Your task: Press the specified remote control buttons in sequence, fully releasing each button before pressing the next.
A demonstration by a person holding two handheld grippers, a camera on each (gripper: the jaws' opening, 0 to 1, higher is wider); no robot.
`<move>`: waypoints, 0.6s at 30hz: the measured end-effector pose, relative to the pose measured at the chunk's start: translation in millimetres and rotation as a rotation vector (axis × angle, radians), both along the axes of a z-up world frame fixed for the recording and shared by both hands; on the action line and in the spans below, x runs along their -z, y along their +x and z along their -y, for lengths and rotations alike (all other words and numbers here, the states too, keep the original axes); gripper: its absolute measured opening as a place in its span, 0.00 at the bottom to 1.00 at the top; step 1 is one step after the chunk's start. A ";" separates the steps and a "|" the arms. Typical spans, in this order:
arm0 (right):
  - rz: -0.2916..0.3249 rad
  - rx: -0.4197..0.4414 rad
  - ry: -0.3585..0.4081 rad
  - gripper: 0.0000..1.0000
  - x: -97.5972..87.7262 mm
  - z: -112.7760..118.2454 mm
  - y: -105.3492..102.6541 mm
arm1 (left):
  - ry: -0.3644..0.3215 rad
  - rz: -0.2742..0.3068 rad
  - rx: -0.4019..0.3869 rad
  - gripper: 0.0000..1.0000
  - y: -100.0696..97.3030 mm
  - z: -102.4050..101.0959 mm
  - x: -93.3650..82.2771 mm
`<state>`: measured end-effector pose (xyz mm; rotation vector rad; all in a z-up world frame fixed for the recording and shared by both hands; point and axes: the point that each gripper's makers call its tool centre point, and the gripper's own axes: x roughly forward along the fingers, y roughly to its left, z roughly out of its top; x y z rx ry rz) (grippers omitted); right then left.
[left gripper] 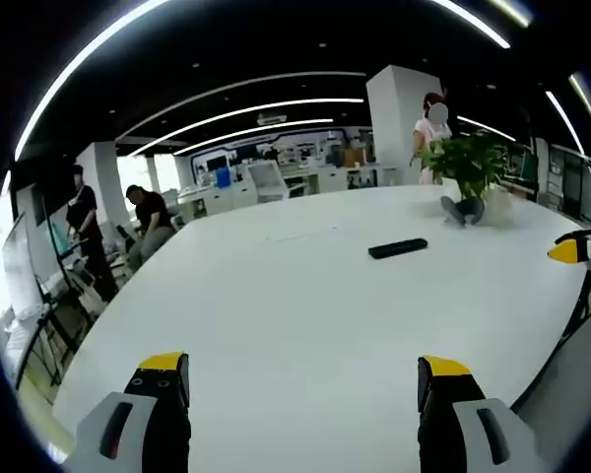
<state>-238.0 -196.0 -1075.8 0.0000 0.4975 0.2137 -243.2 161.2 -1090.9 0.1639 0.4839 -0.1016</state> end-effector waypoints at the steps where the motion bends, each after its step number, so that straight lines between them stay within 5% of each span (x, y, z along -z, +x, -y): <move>1: -0.001 0.000 0.000 0.70 0.3 0.2 0.1 | 0.000 0.001 0.000 1.00 0.0 -0.1 -0.1; 18: 0.001 -0.003 0.007 0.71 0.2 -0.8 -0.5 | -0.001 0.000 -0.006 1.00 -0.3 -1.8 0.1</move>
